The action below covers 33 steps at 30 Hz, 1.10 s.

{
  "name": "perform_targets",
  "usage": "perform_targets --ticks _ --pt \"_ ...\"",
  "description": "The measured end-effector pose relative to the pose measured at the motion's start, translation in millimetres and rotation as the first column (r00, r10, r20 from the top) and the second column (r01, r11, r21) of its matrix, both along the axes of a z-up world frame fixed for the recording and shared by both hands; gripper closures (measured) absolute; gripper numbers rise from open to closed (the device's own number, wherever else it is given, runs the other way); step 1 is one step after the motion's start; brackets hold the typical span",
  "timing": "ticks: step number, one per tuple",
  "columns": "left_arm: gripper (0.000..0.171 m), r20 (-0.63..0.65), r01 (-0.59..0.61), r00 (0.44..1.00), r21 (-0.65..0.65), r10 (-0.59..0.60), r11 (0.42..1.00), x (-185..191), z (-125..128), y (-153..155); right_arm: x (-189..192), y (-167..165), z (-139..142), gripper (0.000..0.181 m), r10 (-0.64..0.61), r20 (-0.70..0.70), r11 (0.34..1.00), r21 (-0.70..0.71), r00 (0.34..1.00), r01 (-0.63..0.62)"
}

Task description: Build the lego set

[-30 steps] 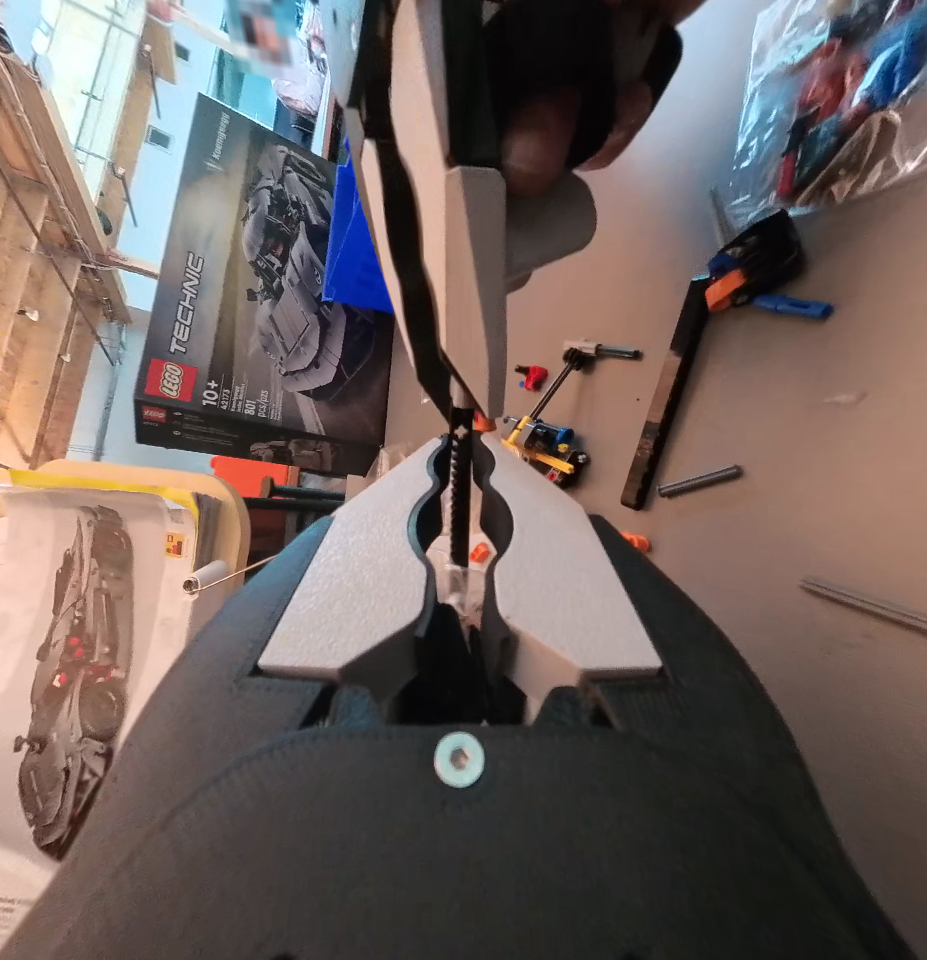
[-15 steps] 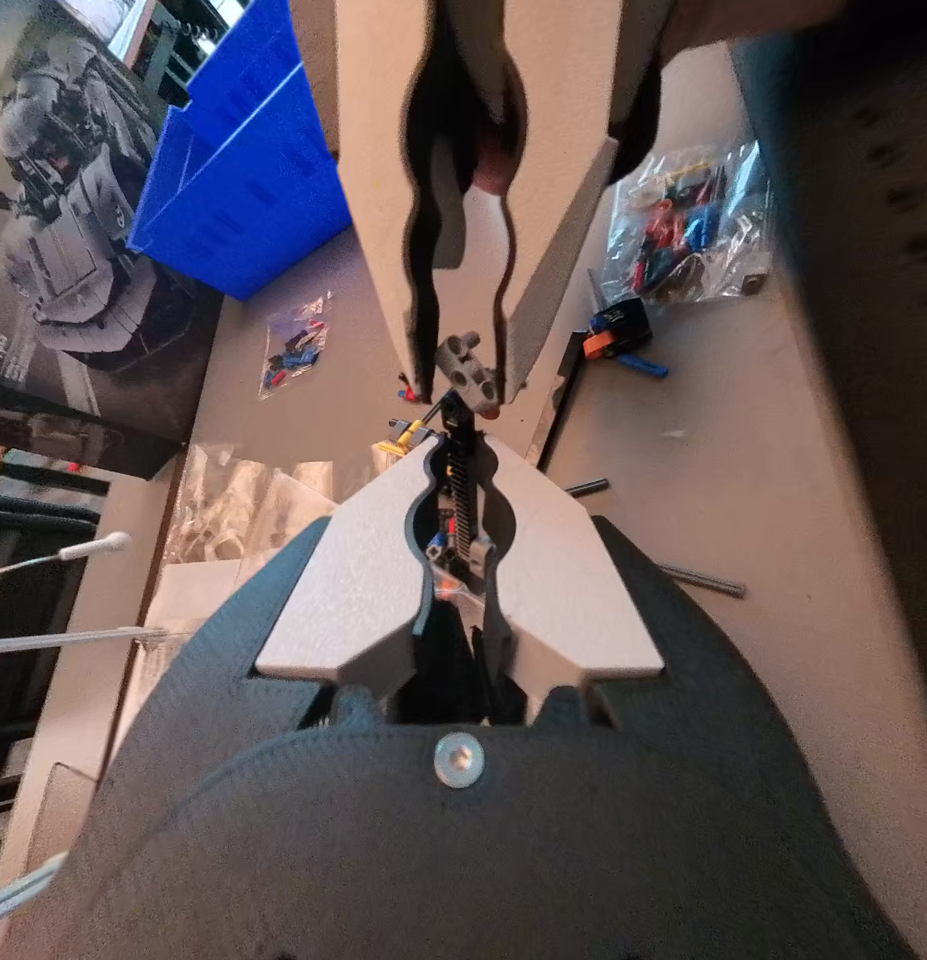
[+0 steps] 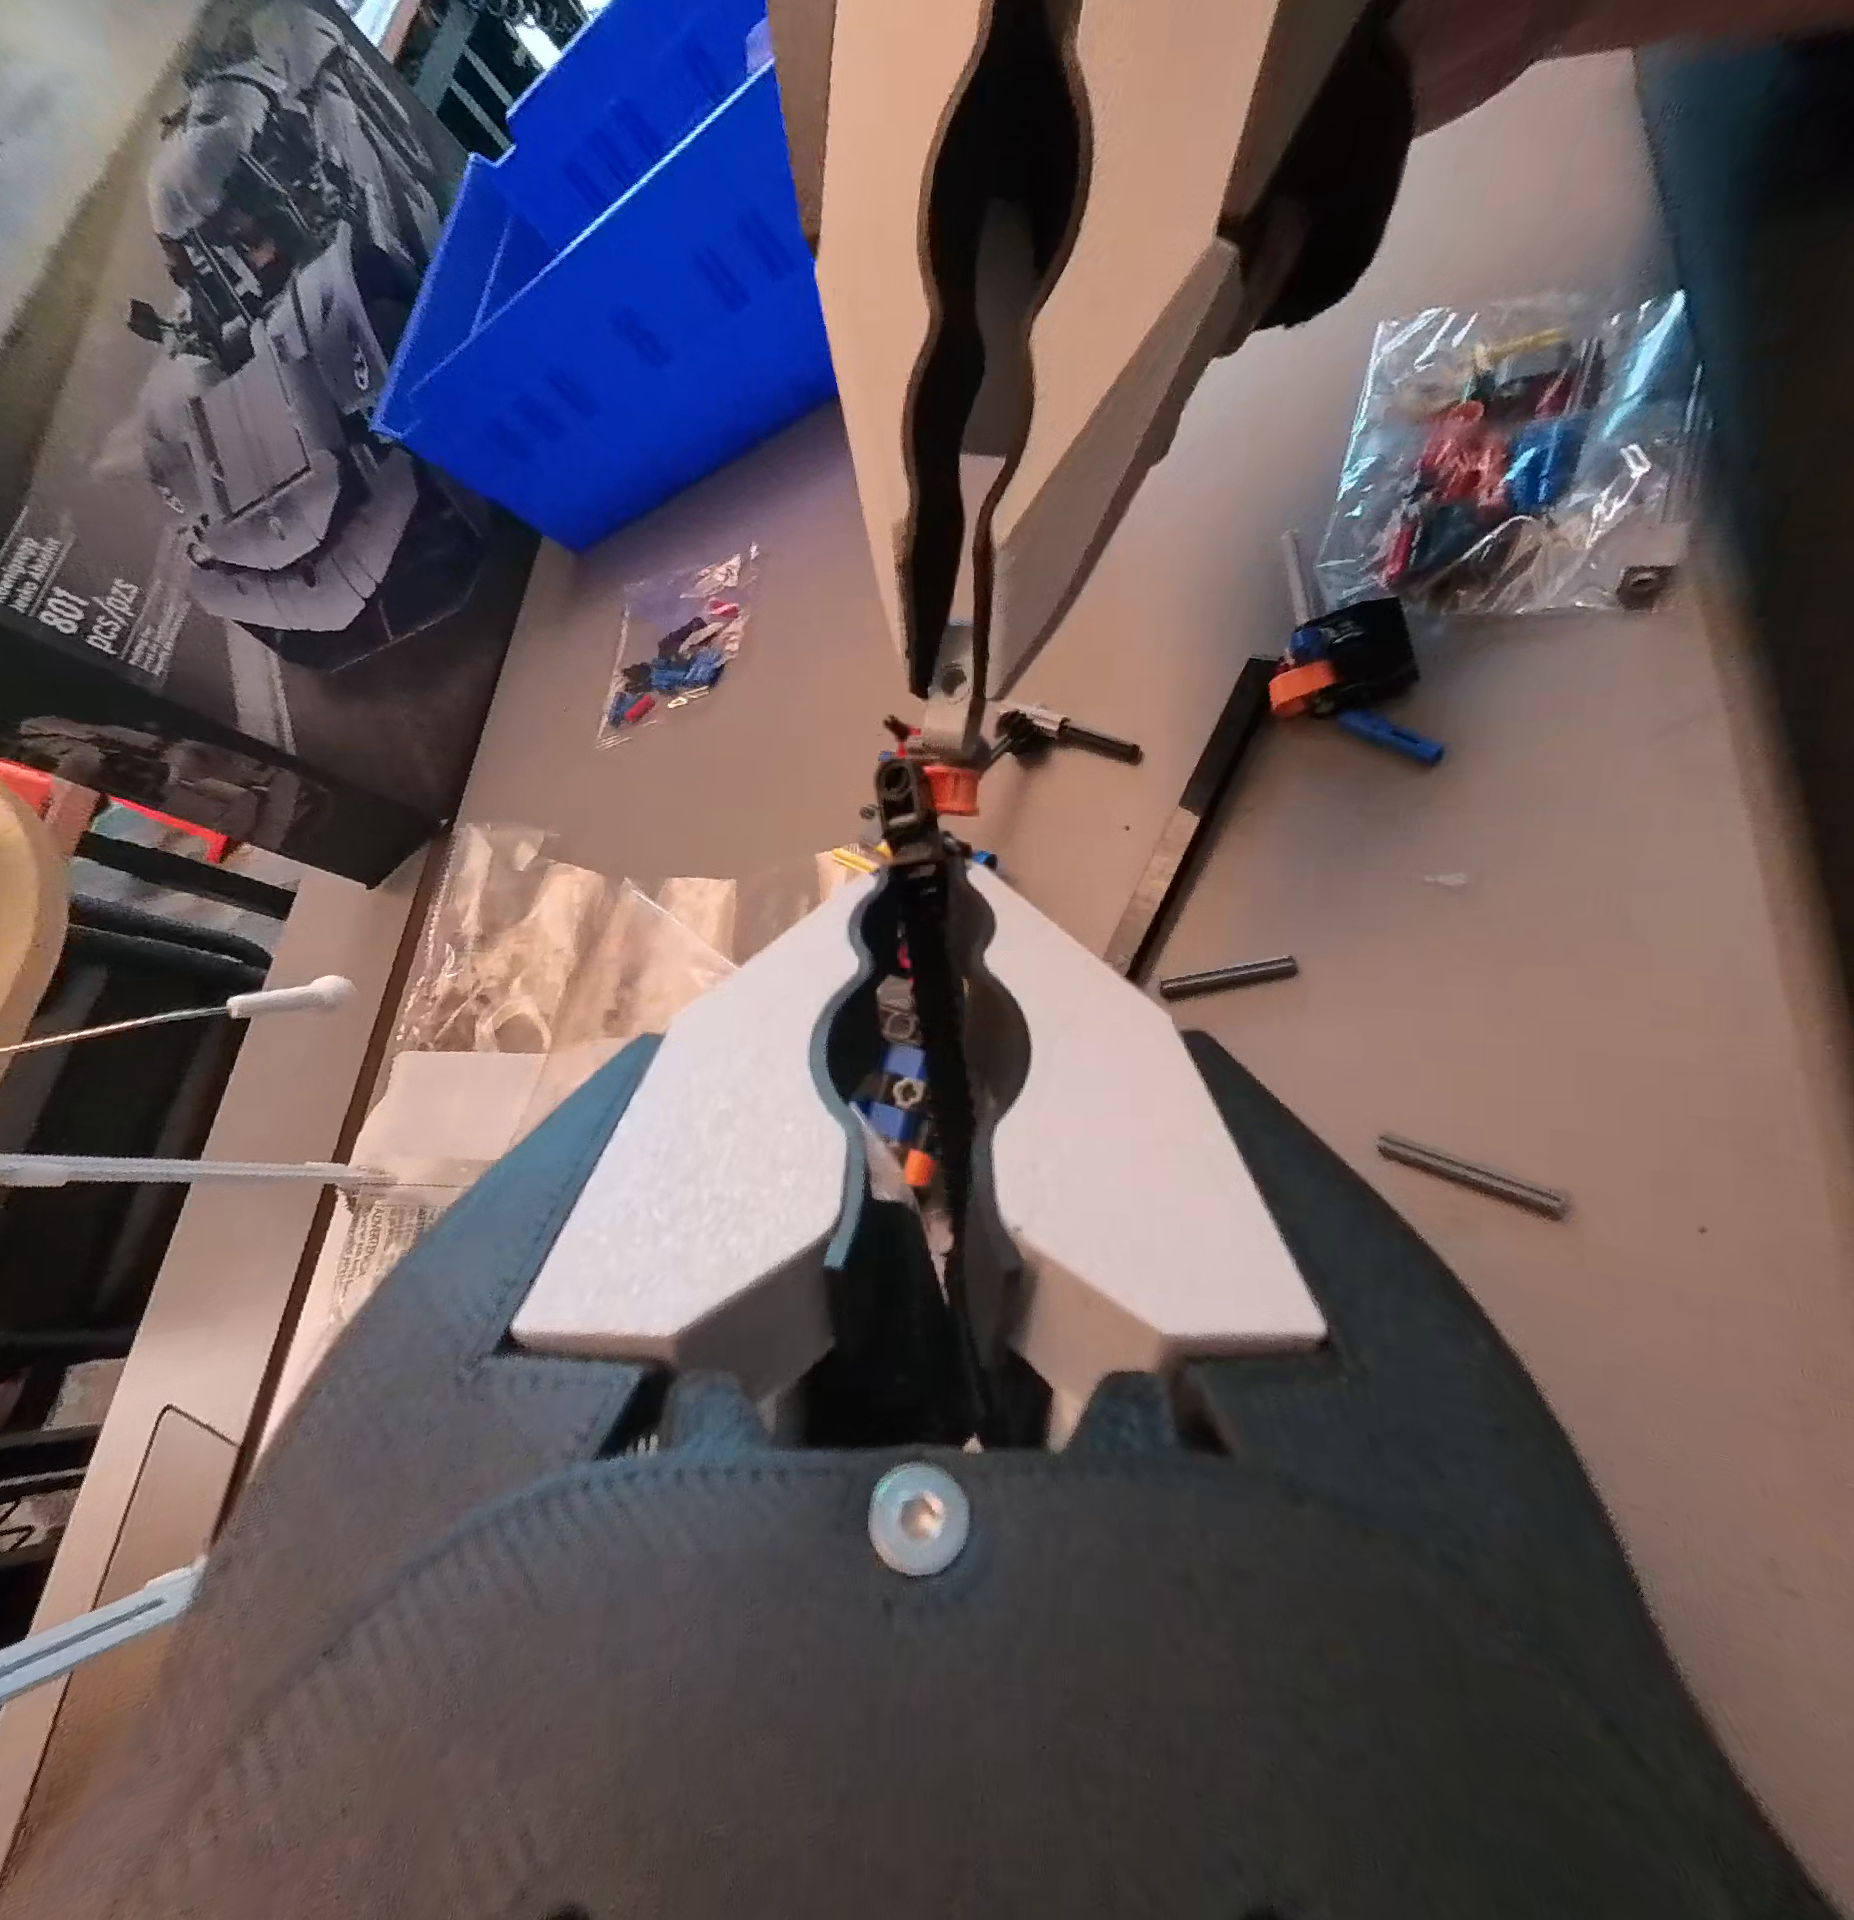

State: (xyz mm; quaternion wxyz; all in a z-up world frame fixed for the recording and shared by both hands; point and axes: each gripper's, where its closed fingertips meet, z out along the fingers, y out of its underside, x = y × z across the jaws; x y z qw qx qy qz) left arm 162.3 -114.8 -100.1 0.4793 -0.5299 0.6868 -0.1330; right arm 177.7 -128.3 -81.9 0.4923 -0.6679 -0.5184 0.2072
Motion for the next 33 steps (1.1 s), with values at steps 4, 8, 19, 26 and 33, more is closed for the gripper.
perform_targets --ticks 4,8,19,26,33 --pt "0.163 0.034 0.011 0.999 -0.059 -0.009 0.998 0 4 -2 -1 -3 3 0.176 0.017 -0.016 1.000 0.001 1.000 -0.017" --pt "0.164 0.010 0.016 1.000 -0.013 -0.016 1.000 0 1 -3 -4 -11 0 0.176 0.061 -0.040 0.997 -0.039 0.997 -0.063" --pt "0.163 -0.004 0.020 1.000 0.174 -0.020 0.985 3 8 -3 -10 1 -5 0.142 0.004 -0.075 0.994 -0.107 0.997 -0.012" --pt "0.163 -0.024 0.035 0.999 0.222 -0.031 0.974 6 6 -6 -16 1 -13 0.164 -0.007 0.005 0.998 -0.064 1.000 0.007" --pt "0.162 -0.013 0.029 1.000 0.145 -0.028 0.989 7 4 -5 -17 1 -10 0.166 -0.026 0.104 0.997 0.076 0.994 0.018"
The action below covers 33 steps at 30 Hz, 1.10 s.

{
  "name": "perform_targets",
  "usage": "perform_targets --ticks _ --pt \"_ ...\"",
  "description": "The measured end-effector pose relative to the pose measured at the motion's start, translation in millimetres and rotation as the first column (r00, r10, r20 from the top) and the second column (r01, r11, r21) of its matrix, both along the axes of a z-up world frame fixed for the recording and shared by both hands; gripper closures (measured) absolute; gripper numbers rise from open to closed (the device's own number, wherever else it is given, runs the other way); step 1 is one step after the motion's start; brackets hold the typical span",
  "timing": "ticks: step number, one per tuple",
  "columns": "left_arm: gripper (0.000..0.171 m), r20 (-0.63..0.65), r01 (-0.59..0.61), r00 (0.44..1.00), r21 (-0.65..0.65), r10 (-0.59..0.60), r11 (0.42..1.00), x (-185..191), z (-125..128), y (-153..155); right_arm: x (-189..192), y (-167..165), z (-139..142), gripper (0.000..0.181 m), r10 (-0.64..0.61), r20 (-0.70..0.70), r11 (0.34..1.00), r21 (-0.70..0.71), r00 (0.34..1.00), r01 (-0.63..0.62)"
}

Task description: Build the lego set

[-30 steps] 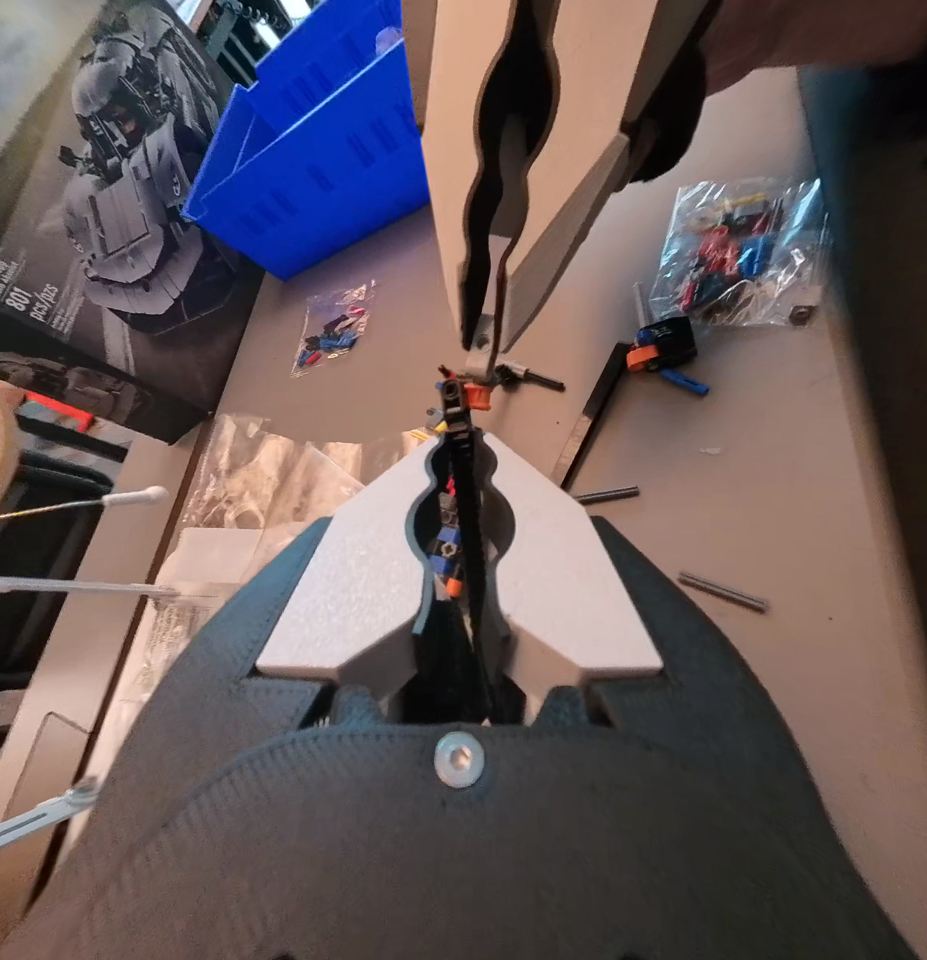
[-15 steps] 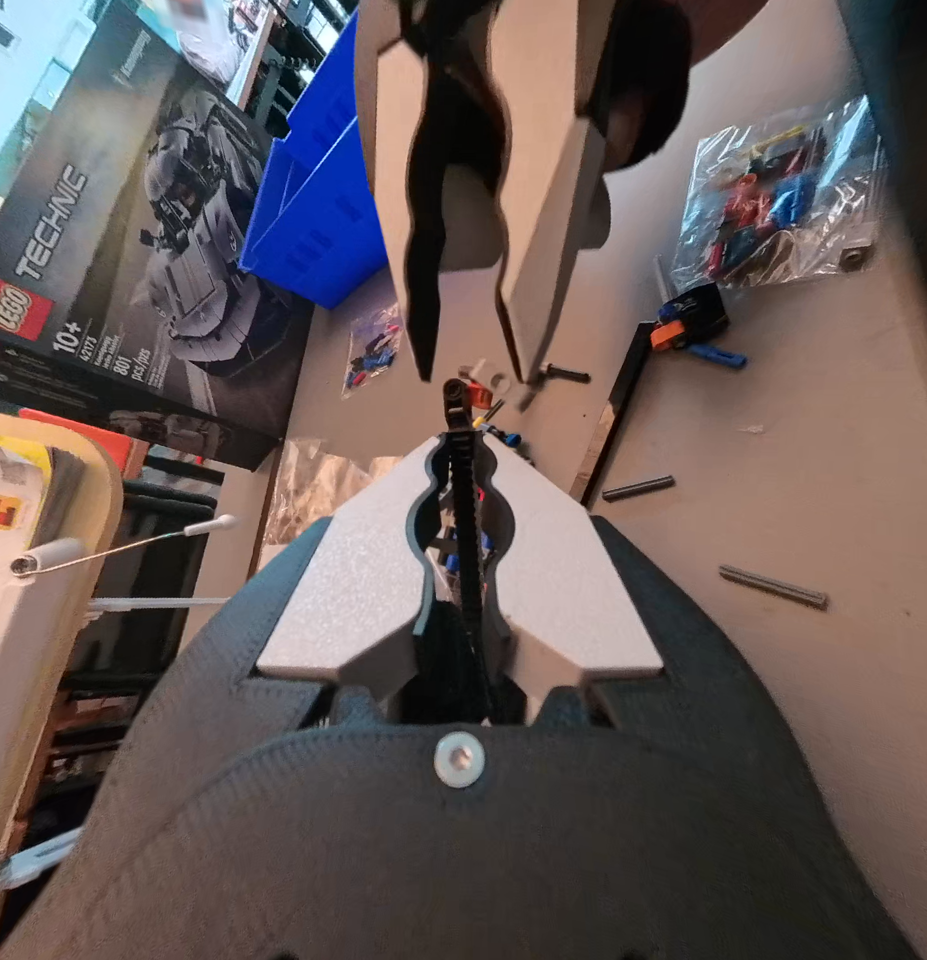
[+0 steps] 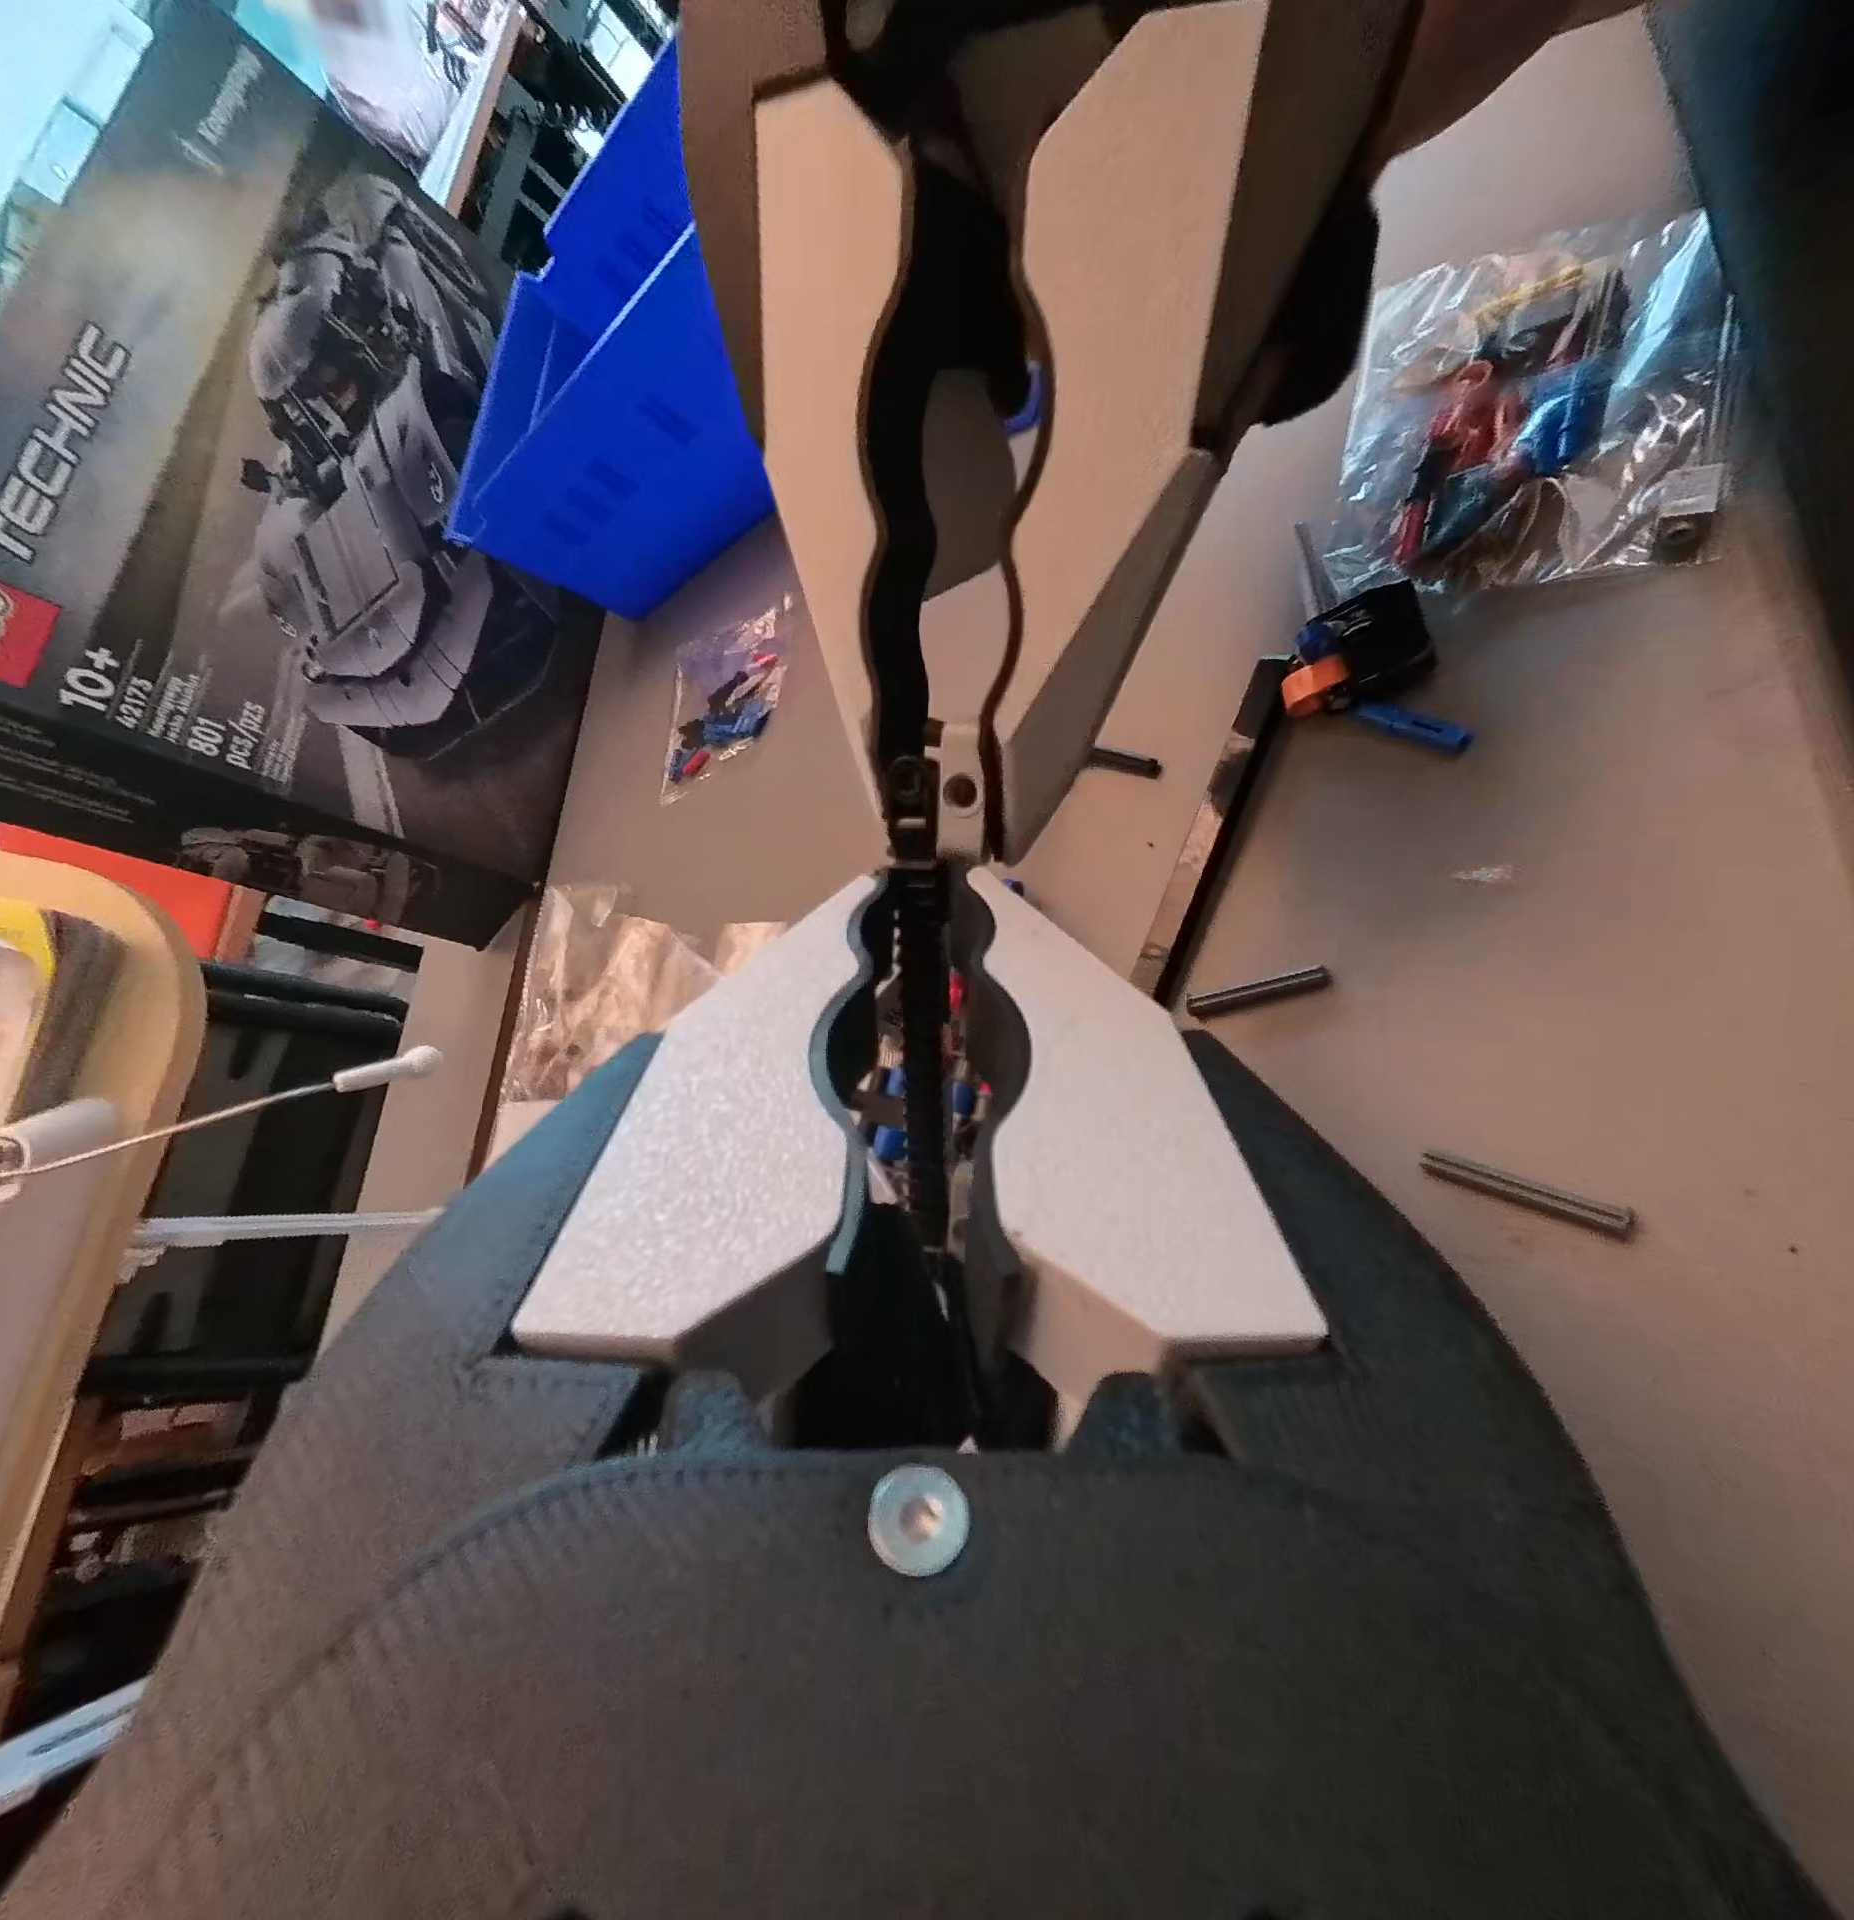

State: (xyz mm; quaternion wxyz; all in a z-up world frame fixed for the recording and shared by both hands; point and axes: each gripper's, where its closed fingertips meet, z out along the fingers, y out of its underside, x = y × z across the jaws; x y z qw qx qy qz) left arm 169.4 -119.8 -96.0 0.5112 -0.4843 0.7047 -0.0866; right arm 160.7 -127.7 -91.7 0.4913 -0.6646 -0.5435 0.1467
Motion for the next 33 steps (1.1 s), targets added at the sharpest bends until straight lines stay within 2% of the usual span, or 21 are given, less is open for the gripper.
perform_targets --ticks 3,6,9,16,20,24,26,27,30,33 --pt "0.163 -0.030 -0.010 1.000 -0.007 0.010 1.000 -1 -5 2 -1 1 -5 0.166 -0.004 0.035 1.000 0.013 0.999 0.003" --pt "0.163 -0.057 -0.041 0.997 0.039 0.044 0.998 -2 -7 4 0 1 -9 0.166 -0.015 0.058 1.000 -0.003 0.998 0.016" --pt "0.163 -0.018 -0.045 0.999 -0.001 0.045 0.999 -1 -4 5 1 4 -9 0.166 -0.031 0.061 1.000 0.004 0.998 0.031" --pt "0.163 0.056 -0.001 0.998 -0.252 0.016 0.968 -2 -2 -2 2 3 -9 0.167 -0.054 0.174 0.991 0.130 0.983 0.032" --pt "0.164 0.088 0.017 0.996 -0.332 0.013 0.943 -2 -1 -4 3 4 -8 0.167 -0.053 0.165 0.992 0.126 0.985 0.032" --pt "0.165 0.052 -0.020 0.998 -0.136 0.028 0.991 -2 5 -2 3 4 -7 0.166 -0.048 0.060 0.999 0.005 0.997 0.048" --pt "0.165 0.029 -0.043 0.999 -0.046 0.045 0.998 -2 6 -1 3 5 -8 0.166 -0.060 0.052 0.998 -0.014 0.997 0.061" --pt "0.165 0.019 -0.044 0.999 -0.017 0.044 0.999 -3 5 -1 2 5 -11 0.165 -0.057 0.016 0.995 -0.077 0.998 0.058" --pt "0.164 -0.017 -0.047 0.999 0.096 0.048 0.994 0 4 -2 2 -3 -13 0.165 -0.035 -0.187 0.923 -0.382 0.982 -0.040" --pt "0.163 -0.064 -0.039 0.997 0.140 0.049 0.989 -1 -6 -3 1 -6 -23 0.164 -0.042 -0.208 0.871 -0.487 0.977 -0.066"
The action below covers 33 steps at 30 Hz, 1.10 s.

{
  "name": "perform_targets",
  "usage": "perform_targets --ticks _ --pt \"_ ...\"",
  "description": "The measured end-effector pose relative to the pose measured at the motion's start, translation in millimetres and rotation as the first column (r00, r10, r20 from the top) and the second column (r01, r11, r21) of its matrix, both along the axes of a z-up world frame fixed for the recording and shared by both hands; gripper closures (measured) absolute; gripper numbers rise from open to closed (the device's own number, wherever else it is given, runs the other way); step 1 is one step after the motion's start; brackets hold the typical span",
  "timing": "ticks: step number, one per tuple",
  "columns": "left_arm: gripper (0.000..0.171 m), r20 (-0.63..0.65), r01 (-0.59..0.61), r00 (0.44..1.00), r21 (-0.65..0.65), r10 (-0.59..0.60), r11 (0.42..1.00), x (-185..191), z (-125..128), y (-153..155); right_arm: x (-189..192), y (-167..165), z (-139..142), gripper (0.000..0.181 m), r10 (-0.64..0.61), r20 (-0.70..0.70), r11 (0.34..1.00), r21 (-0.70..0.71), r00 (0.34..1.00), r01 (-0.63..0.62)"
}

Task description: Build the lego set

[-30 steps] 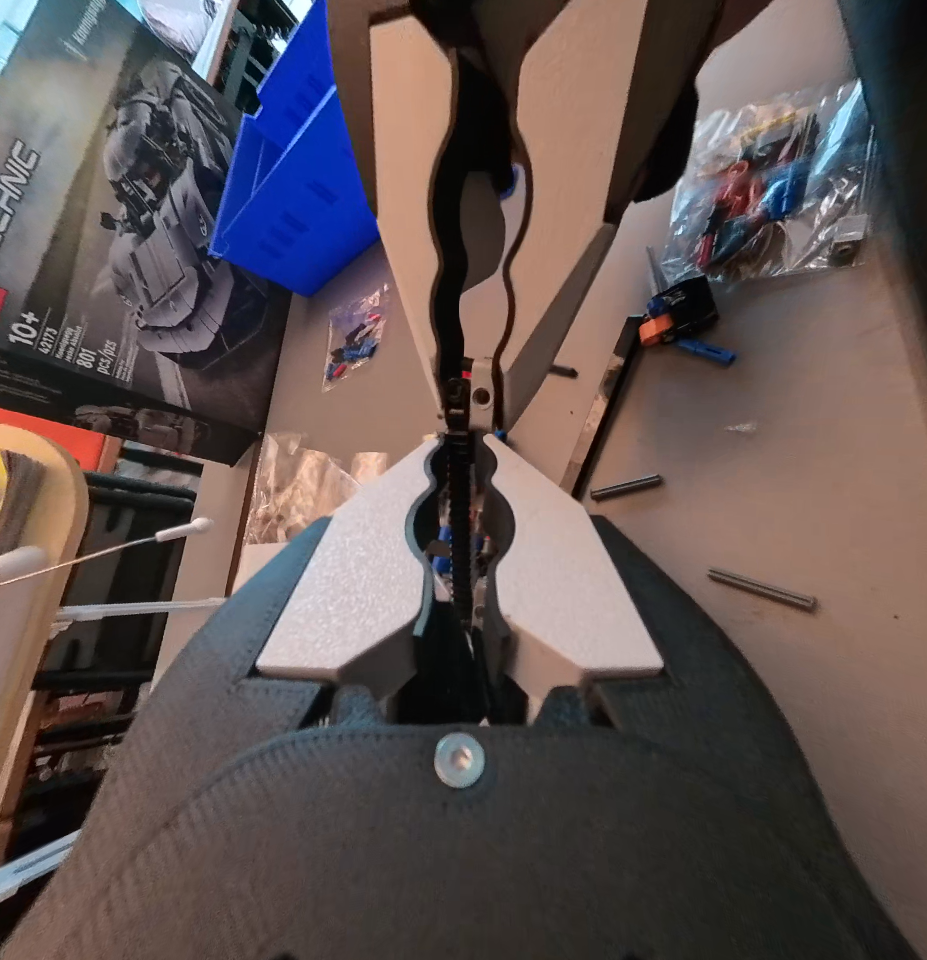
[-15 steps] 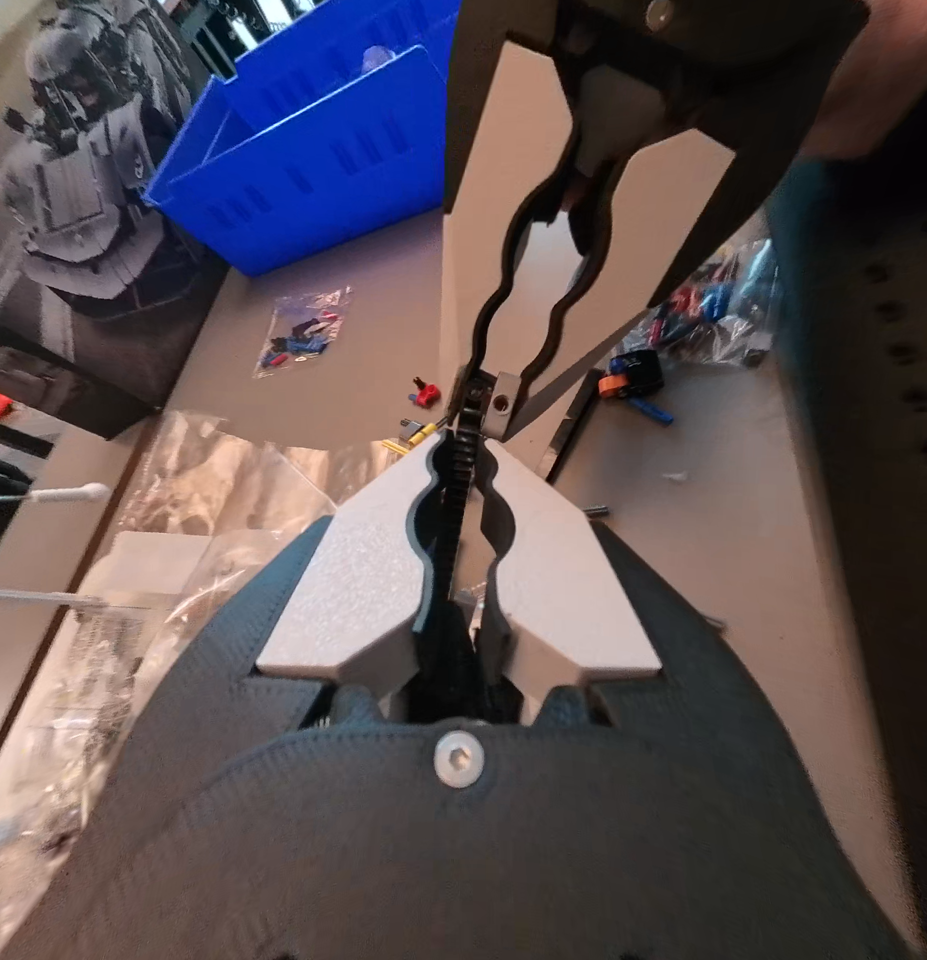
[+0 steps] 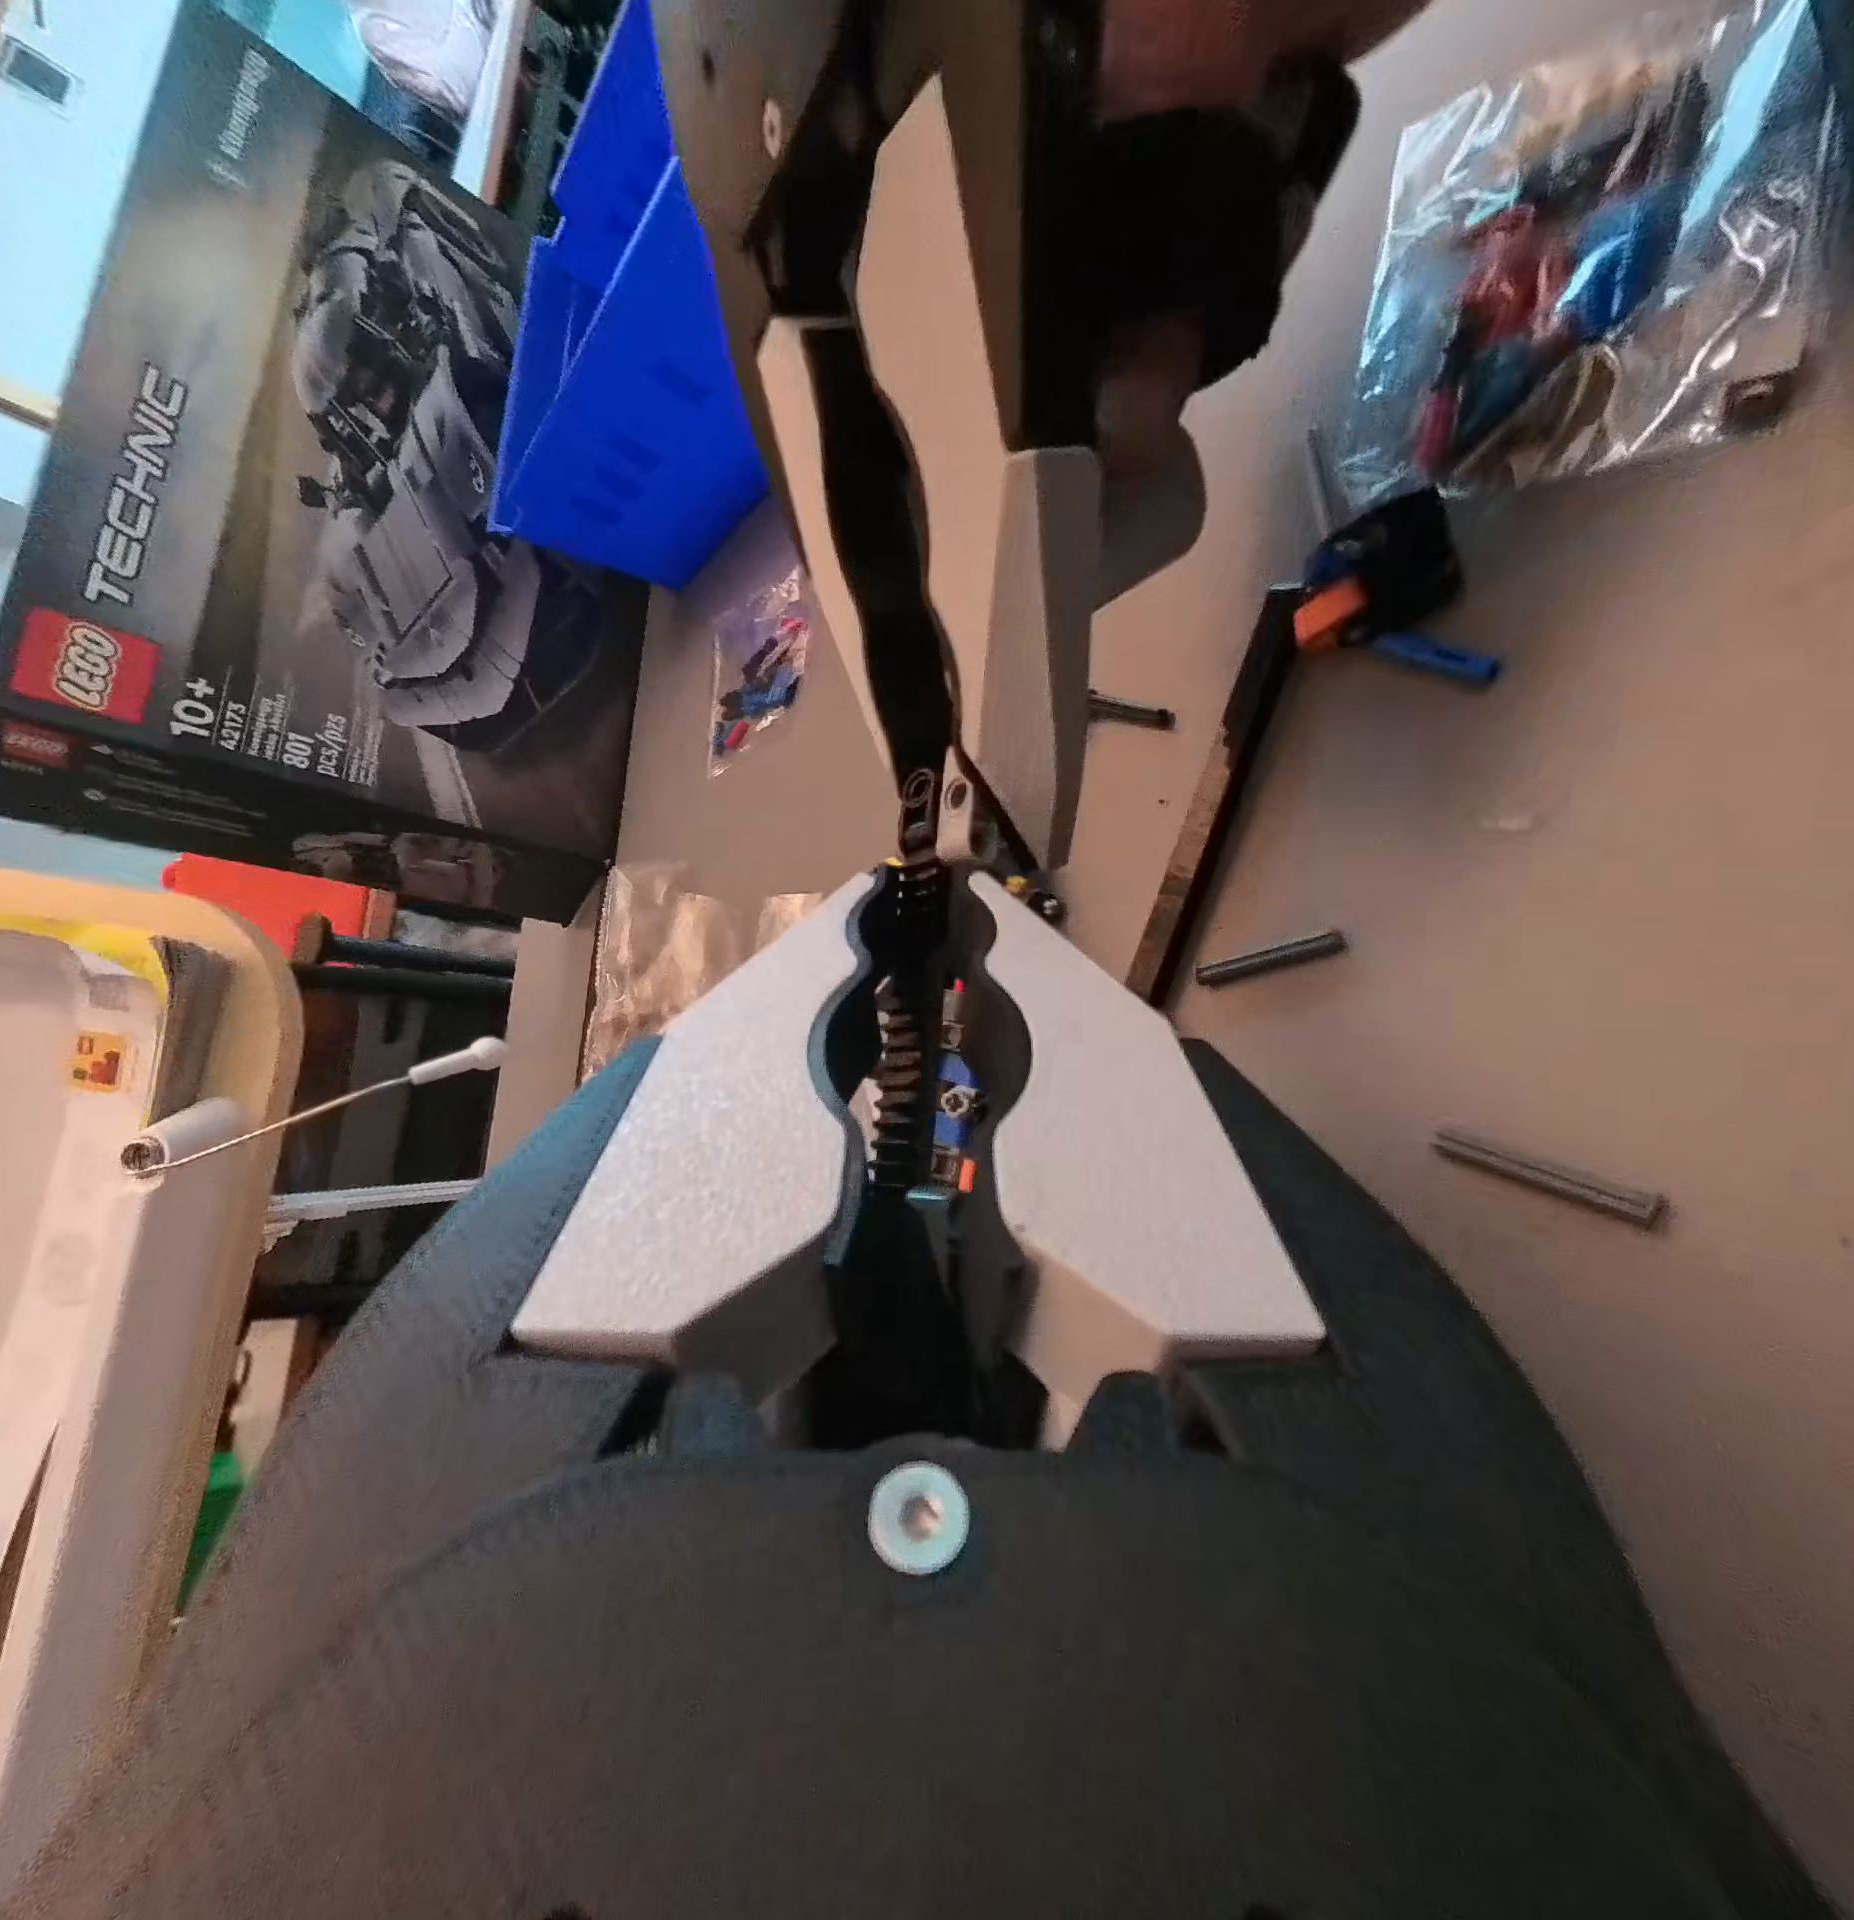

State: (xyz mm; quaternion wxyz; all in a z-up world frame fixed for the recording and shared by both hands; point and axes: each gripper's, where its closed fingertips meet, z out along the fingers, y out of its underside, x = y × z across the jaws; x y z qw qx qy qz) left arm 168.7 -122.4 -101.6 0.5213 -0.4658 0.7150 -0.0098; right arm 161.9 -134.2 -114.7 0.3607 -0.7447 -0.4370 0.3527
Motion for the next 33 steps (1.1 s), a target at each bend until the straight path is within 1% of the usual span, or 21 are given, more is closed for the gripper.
perform_targets --ticks 2,3,5,6,8,10,13,15,17,18,20,21,22,24,26,28,31,33 --pt "0.163 0.035 0.007 0.999 0.005 -0.008 1.000 1 11 -3 -1 -5 13 0.165 0.025 -0.152 0.992 -0.117 0.988 -0.043" --pt "0.164 0.046 0.015 0.999 0.008 -0.015 1.000 2 14 -4 -1 -8 17 0.165 0.038 -0.196 0.987 -0.145 0.980 -0.067" --pt "0.164 0.034 0.020 0.999 -0.012 -0.020 1.000 1 9 -4 -2 -8 13 0.165 0.042 -0.171 0.988 -0.137 0.984 -0.066" --pt "0.164 0.040 0.019 0.999 -0.038 -0.017 0.999 0 8 -4 -3 -7 11 0.166 0.038 -0.145 0.992 -0.111 0.989 -0.054" --pt "0.163 0.073 0.024 0.997 -0.099 -0.017 0.995 -1 10 -2 -2 -4 12 0.166 0.032 -0.050 0.999 0.033 0.998 -0.030" --pt "0.163 0.105 0.031 0.994 -0.172 -0.013 0.985 -1 12 -2 -2 -2 14 0.166 0.024 -0.009 0.993 0.118 1.000 -0.023" --pt "0.163 0.139 0.041 0.990 -0.268 -0.003 0.963 -1 11 0 0 5 11 0.166 -0.028 0.141 0.952 0.305 0.990 -0.016" --pt "0.164 0.176 0.061 0.984 -0.347 0.001 0.936 -1 13 -2 1 6 14 0.167 -0.053 0.189 0.921 0.389 0.981 -0.025" --pt "0.164 0.150 0.057 0.989 -0.394 0.002 0.917 -1 5 -1 1 9 7 0.166 -0.063 0.218 0.921 0.389 0.974 -0.027" --pt "0.164 0.167 0.061 0.986 -0.401 0.008 0.914 -1 6 1 1 11 10 0.166 -0.079 0.211 0.916 0.402 0.974 -0.012" --pt "0.163 0.248 0.094 0.968 -0.484 0.033 0.870 -1 20 2 1 14 24 0.167 -0.095 0.120 0.910 0.413 0.988 0.037" --pt "0.163 0.263 0.099 0.963 -0.520 0.049 0.848 -3 22 4 4 16 25 0.168 -0.105 0.113 0.911 0.409 0.988 0.050" --pt "0.163 0.272 0.094 0.960 -0.514 0.058 0.852 -5 23 8 8 18 23 0.169 -0.125 0.124 0.910 0.411 0.984 0.063" --pt "0.163 0.269 0.092 0.961 -0.520 0.061 0.849 -6 21 9 4 13 28 0.181 -0.090 0.096 0.913 0.406 0.991 0.044" --pt "0.163 0.282 0.115 0.958 -0.542 0.051 0.833 -5 22 7 8 16 30 0.181 -0.112 0.090 0.904 0.424 0.990 0.064" --pt "0.163 0.271 0.106 0.961 -0.541 0.054 0.834 -5 20 8 8 17 35 0.168 -0.112 0.057 0.909 0.409 0.992 0.079" --pt "0.163 0.265 0.106 0.963 -0.551 0.054 0.828 -5 18 8 5 16 36 0.161 -0.102 0.045 0.912 0.403 0.994 0.076" --pt "0.163 0.255 0.101 0.966 -0.557 0.054 0.824 -5 15 8 4 15 34 0.168 -0.103 0.066 0.905 0.420 0.993 0.066"
